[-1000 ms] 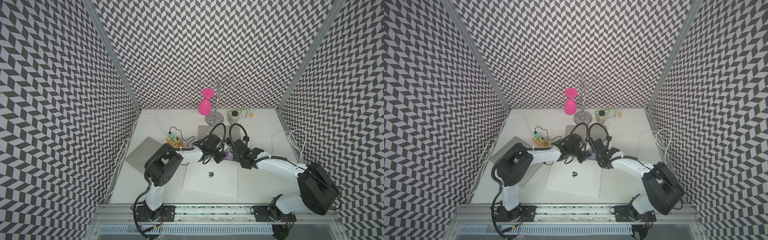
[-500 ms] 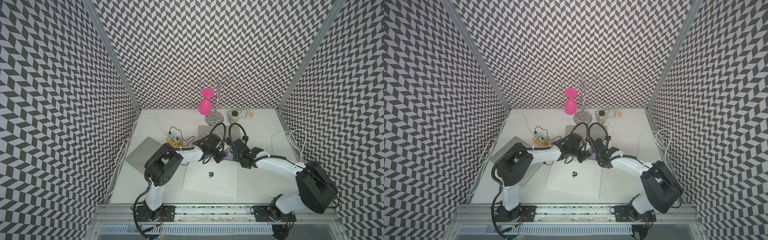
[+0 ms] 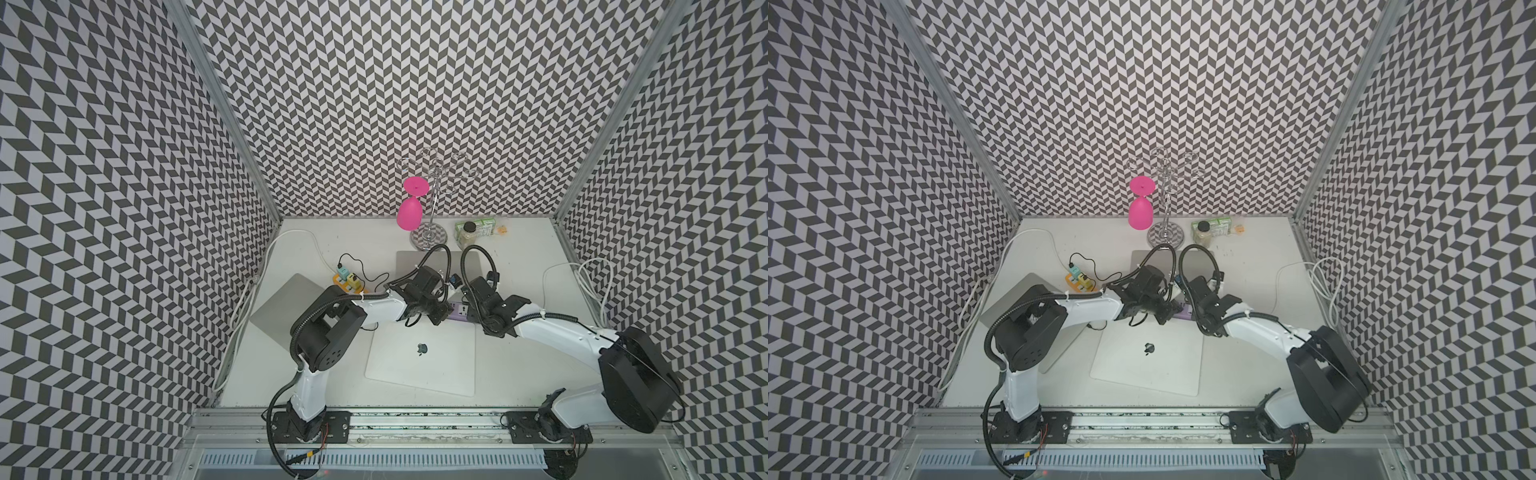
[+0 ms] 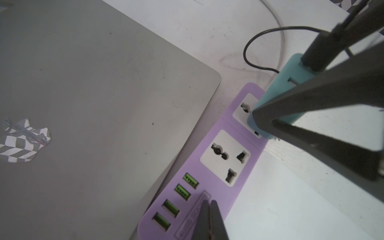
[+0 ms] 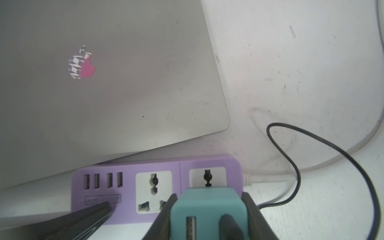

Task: Unplug the laptop charger
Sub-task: Remove the plug from the socket.

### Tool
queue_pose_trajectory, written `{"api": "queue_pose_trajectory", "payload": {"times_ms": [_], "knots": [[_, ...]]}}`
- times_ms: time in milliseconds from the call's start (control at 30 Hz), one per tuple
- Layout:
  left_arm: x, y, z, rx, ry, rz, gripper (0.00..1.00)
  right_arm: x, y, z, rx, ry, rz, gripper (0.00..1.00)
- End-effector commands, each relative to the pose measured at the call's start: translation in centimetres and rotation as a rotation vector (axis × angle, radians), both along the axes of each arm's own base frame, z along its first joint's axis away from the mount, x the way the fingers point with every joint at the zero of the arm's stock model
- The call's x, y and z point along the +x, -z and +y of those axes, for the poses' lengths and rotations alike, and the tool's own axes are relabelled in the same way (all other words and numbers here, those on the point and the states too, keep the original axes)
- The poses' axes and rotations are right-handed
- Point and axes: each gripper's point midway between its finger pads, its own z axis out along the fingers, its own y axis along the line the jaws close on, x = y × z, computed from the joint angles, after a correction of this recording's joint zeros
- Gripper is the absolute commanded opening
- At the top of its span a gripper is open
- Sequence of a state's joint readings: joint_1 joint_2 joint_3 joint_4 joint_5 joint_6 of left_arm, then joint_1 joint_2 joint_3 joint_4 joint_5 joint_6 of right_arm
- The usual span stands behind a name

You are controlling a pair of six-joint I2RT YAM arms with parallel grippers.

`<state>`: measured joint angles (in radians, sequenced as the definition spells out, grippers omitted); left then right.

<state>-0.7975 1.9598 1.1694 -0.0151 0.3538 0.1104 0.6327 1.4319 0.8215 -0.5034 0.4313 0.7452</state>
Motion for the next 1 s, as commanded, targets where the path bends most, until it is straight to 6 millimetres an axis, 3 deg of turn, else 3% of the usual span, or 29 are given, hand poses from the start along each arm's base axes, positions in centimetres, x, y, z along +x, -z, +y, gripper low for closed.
{"api": "queue_pose_trajectory", "payload": {"times_ms": [0,133,600,800,967], "knots": [[-0.6,2.8,1.0,0.064,-0.012,0.064,0.0,0.7,-1.2,0.1,-0.003,0.008,-0.046,0.35],[-0.6,2.9,1.1,0.068,-0.013,0.065,0.0,0.4,-0.8,-0.4,-0.036,0.017,-0.03,0.35],[-0.2,1.8,0.8,0.049,-0.015,0.045,0.0,-0.2,-4.8,-1.0,0.011,0.039,-0.096,0.35],[-0.1,0.7,0.4,0.035,-0.01,0.037,0.0,-1.1,-5.3,-2.7,0.004,0.078,-0.093,0.35],[0.2,-0.5,0.4,0.026,-0.012,0.023,0.0,-1.2,-7.6,-4.6,0.009,0.121,-0.163,0.35]]}}
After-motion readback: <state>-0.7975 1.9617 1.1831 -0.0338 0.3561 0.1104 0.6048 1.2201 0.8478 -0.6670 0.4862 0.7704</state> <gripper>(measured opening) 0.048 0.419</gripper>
